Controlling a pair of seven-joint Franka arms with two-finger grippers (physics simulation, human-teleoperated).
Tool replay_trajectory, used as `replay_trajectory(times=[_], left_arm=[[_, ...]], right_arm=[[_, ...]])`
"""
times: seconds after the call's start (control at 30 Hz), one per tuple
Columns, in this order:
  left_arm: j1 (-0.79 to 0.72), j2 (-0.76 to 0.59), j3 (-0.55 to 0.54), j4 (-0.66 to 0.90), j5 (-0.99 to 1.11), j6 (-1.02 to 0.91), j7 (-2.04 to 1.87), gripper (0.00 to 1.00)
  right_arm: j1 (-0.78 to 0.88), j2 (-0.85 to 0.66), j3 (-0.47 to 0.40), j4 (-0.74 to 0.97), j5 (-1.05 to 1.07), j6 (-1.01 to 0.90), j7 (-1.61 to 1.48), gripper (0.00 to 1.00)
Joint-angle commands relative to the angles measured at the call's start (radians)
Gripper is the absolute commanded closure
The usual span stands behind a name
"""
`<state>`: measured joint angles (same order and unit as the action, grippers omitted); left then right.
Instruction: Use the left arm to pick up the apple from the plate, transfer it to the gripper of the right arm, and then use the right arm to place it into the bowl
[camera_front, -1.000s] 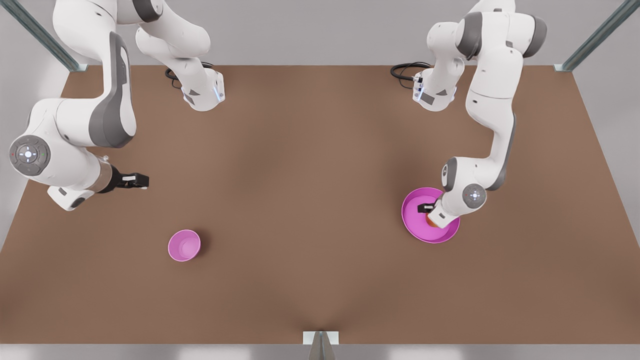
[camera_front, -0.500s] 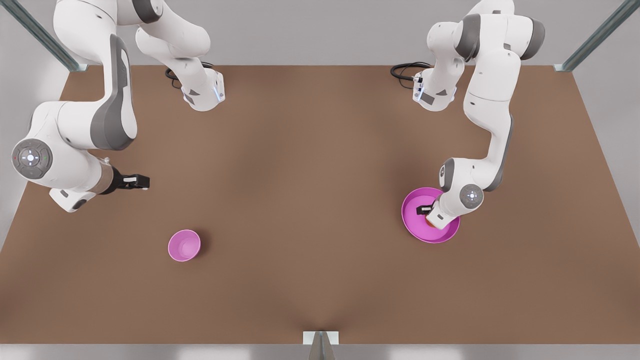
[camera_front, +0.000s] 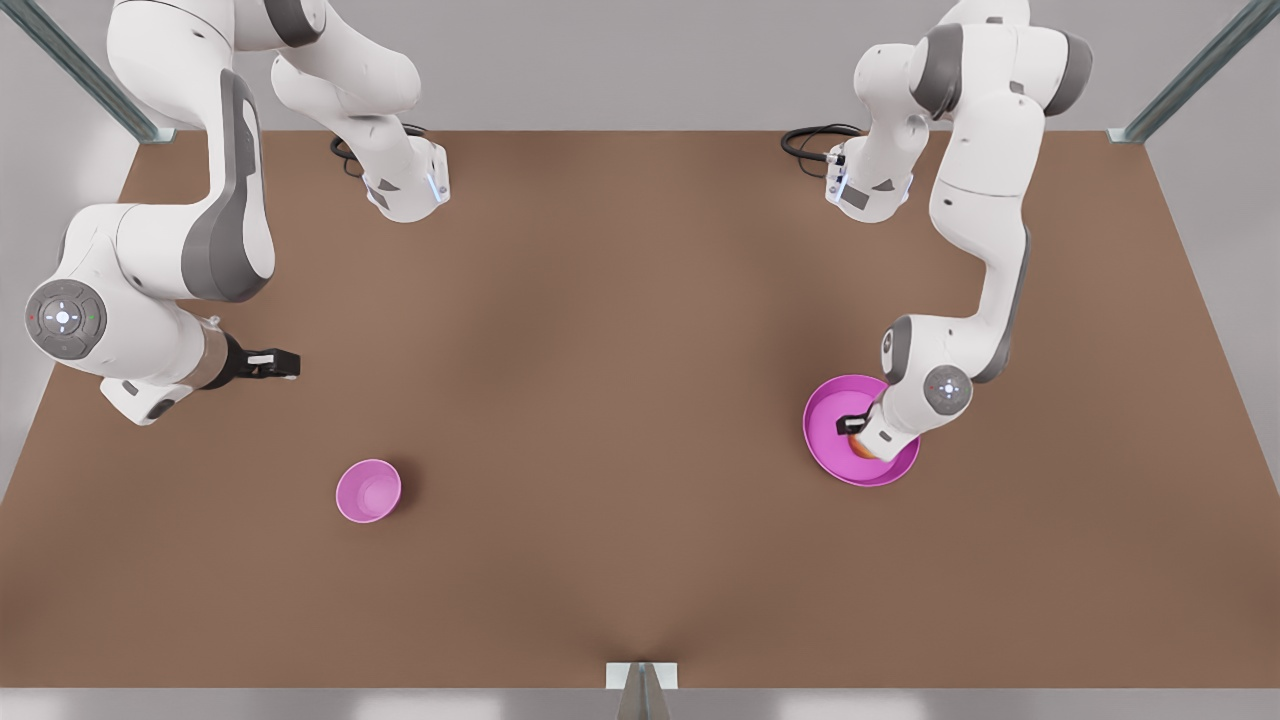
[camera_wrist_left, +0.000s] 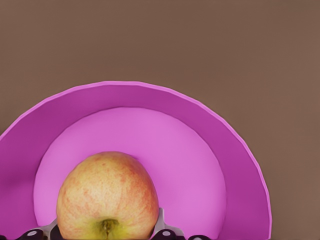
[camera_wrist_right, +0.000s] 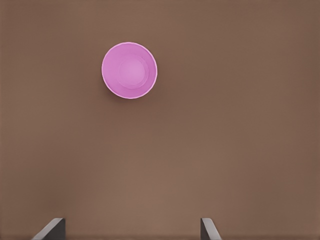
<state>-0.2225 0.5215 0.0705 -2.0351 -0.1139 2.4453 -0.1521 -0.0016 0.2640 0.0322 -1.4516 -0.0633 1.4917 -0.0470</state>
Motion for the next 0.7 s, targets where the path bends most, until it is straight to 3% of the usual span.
replay_trajectory(times=[0.0,0.67], left_arm=[[0.000,0.005,0.000,0.007,0.002,0.037,-0.037,0.17],[0.000,0.034,-0.003,0.044,0.005,0.038,-0.053,0.14]], right_arm=[[0.000,0.000,0.000,0.000,0.000,-0.001,-0.002,0.00],[-0.005,0.011,0.000,-0.006,-0.001,-0.001,-0.002,0.00]])
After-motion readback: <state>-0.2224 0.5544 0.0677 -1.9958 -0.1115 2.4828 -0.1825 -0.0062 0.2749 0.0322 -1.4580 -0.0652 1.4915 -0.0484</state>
